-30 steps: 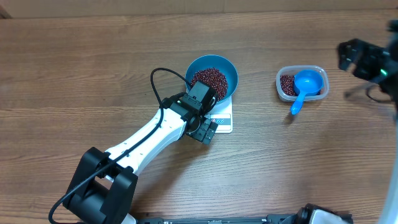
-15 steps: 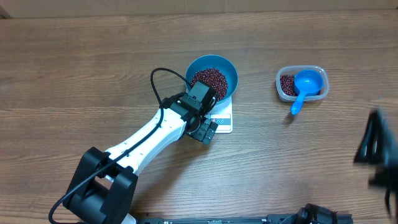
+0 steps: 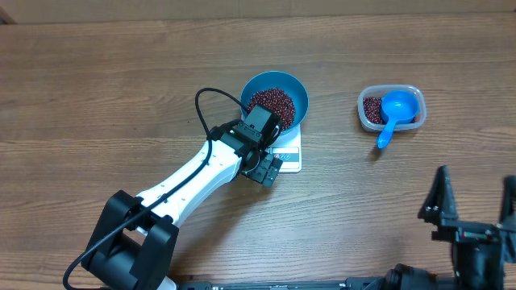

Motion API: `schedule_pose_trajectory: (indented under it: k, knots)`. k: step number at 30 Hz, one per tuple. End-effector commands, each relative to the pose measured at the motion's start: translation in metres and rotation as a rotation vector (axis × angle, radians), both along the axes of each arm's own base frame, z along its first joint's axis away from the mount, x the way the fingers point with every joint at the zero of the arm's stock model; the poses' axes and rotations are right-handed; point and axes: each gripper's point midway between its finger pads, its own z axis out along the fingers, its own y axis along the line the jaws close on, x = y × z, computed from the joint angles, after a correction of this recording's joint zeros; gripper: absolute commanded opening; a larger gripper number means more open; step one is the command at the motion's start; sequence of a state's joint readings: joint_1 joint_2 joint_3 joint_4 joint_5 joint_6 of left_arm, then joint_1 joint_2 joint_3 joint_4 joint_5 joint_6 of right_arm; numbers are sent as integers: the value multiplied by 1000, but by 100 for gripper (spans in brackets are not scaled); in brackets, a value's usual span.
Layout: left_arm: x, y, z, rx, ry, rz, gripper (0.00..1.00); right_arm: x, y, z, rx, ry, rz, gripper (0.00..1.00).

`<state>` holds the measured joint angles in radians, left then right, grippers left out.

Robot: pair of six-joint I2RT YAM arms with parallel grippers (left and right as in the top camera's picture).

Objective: Scoop item into bowl and weigh 150g on scale

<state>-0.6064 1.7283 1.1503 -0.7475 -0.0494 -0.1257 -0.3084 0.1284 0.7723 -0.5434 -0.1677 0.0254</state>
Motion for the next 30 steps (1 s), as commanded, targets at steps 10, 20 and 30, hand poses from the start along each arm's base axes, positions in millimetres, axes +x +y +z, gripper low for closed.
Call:
schedule_pose_trajectory:
  k: [10,20,30]
  knots:
    - [-1,2,-3,2,10,16,100,39,13,-44,-49,-225,125,100]
    - [-1,2,-3,2,11,16,99,58,20,-88,-28,-302,180,100]
    - [-1,2,-3,2,10,16,100,72,23,-124,44,-179,210,100]
